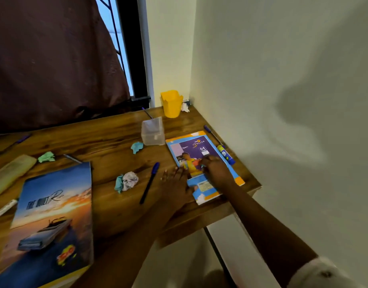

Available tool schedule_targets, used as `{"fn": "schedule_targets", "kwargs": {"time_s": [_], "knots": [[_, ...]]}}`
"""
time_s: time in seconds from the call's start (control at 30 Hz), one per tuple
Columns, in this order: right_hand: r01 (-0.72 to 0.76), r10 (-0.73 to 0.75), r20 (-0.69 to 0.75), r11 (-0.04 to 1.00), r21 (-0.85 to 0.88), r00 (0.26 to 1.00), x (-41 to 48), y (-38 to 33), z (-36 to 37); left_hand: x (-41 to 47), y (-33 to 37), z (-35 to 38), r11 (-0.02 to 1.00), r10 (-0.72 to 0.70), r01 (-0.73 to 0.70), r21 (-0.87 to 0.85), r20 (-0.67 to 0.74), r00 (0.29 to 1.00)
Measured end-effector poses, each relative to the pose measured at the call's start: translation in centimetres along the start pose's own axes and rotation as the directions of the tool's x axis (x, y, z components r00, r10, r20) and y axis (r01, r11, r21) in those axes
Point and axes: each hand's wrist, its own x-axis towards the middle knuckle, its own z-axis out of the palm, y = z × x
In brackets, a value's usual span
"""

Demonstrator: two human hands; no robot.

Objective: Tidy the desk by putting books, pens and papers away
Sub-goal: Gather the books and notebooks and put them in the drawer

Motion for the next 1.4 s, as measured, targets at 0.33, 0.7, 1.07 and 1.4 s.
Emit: {"fn": "schedule_targets", "kwargs": {"time_s": [0.33, 0.7, 1.07, 1.4], "knots": [[-0.219, 0.221, -0.225, 0.975, 0.035, 0.949, -3.8, 6.4, -3.9, 0.1, 0.2, 0.4, 0.991, -0.011, 0.019, 0.13, -0.062, 0.998], [-0.447, 0.451, -0.067, 0.892, 0.072, 0.89, -4.1, 5.6, -2.3, 0.1, 1.0, 0.5, 0.974, -0.043, 0.049, 0.22, -0.029, 0.999], [-0.221, 0.472, -0.071, 0.534, 0.816, 0.879, -5.2, 0.2, -6.2, -0.3, 2.9, -6.6, 0.763, -0.022, 0.014, -0.646, -0.004, 1.0], [0.609, -0.576, -0.312, 0.793, 0.013, 0.756, -6.5, -10.3, -8.2, -4.6, -0.5, -15.7, -0.355, -0.359, -0.145, -0.923, -0.009, 0.933]]}}
